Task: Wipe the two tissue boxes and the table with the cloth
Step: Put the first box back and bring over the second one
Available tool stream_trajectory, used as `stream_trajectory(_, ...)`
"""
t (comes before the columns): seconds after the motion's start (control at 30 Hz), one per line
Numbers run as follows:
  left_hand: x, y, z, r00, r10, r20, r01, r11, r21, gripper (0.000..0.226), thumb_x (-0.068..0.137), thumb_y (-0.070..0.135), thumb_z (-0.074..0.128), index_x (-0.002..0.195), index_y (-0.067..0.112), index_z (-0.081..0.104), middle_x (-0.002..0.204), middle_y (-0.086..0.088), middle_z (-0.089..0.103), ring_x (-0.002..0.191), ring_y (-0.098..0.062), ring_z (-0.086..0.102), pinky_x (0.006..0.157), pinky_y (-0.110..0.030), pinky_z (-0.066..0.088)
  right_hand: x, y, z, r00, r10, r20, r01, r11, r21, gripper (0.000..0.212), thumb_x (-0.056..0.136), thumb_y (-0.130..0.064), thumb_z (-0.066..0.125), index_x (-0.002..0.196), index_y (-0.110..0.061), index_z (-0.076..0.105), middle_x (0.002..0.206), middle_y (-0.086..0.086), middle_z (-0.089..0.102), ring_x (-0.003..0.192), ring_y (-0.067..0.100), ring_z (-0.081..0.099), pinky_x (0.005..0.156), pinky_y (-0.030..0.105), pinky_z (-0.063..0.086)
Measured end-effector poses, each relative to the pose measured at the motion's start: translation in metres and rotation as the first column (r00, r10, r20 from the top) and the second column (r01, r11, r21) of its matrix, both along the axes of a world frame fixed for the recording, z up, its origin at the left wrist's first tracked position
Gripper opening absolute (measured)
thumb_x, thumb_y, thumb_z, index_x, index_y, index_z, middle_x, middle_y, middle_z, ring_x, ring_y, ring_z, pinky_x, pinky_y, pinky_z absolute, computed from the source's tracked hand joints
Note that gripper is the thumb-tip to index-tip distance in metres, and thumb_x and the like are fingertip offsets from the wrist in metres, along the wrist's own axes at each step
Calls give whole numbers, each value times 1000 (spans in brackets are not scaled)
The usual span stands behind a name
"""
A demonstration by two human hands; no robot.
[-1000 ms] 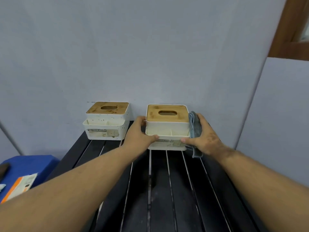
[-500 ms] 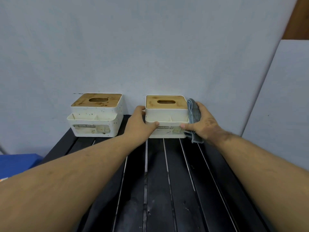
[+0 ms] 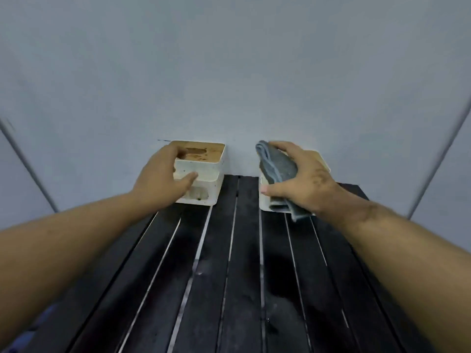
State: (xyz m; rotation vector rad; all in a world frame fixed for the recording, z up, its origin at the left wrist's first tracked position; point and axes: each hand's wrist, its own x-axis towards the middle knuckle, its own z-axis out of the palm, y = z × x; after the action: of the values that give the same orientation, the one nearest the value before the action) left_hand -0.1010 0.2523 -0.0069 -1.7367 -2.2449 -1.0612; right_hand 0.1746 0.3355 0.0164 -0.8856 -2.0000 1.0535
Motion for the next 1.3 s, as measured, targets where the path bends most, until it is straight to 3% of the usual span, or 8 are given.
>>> stream_trajectory(0.1, -49, -7, -3, 989, 150, 17, -149, 988, -40, 62, 84, 30, 78, 134, 6, 50, 130, -13, 55, 111, -30, 57, 96, -44, 49, -54, -6, -8, 997, 79, 14, -77, 991, -107, 79, 69, -3, 89, 135, -30, 53, 121, 5, 53, 77, 23, 73, 60, 32, 63)
stream_trajectory(0.2, -79, -7, -13, 938, 223, 265, -182, 968, -173, 73, 85, 35, 79, 143, 10, 41, 139, -11, 53, 121, -29, 55, 100, -44, 48, -99, 6, -18, 990, 2, 143, -7, 999, 36, 88, 69, -21, 92, 143, -23, 44, 124, -1, 54, 99, 17, 60, 74, 13, 52)
stream_trajectory(0.4, -95, 4, -34, 734, 9, 679, 127, 981, -150, 65, 91, 7, 71, 148, 16, 42, 141, 1, 55, 116, -23, 63, 89, -32, 57, -145, 29, -48, 988, -6, 155, 6, 1000, 5, 109, 64, -28, 95, 150, -16, 29, 137, 5, 53, 125, 24, 52, 107, 30, 42)
stream_trajectory(0.67, -72, -20, -41, 762, -37, 646, 71, 997, -26, 46, 87, 10, 75, 125, 25, 55, 121, 7, 64, 100, -20, 69, 89, -43, 59, -131, 14, -68, 999, 27, 28, -27, 999, 20, 92, 64, -31, 94, 137, -30, 39, 123, -11, 60, 113, 12, 59, 107, 37, 49)
stream_trajectory(0.8, -37, -63, -23, 843, -73, 532, 86, 996, 0, 45, 85, 12, 78, 121, 26, 56, 114, 16, 64, 87, -4, 67, 73, -18, 54, -91, -25, -53, 998, -5, 56, 1, 998, 58, 102, 68, -33, 92, 149, -33, 28, 122, -25, 51, 115, 4, 50, 92, 5, 37)
stream_trajectory(0.9, -1, -97, -14, 848, -106, 519, 120, 993, 7, 46, 80, 14, 82, 114, 29, 56, 109, 16, 67, 90, -7, 68, 78, -24, 57, -50, -61, -41, 995, -76, 60, 73, 996, 57, 112, 68, -29, 91, 153, -40, 20, 110, -46, 33, 114, -5, 40, 75, -11, 27)
stream_trajectory(1.1, 73, -155, 6, 813, -118, 570, 173, 984, -43, 46, 73, 16, 86, 101, 38, 57, 101, 21, 70, 87, 0, 68, 81, -33, 62, 33, -131, -18, 991, -87, 98, 88, 996, 0, 110, 63, -24, 94, 145, -51, 26, 122, -35, 50, 113, -7, 55, 104, 19, 42)
stream_trajectory(1.3, 136, -215, 15, 815, -128, 564, 231, 966, -114, 47, 74, 16, 85, 104, 39, 58, 106, 16, 70, 89, -7, 70, 80, -31, 61, 103, -205, -24, 987, -128, 98, 134, 989, -62, 112, 62, -24, 95, 148, -45, 27, 131, -27, 53, 119, -2, 54, 98, 13, 42)
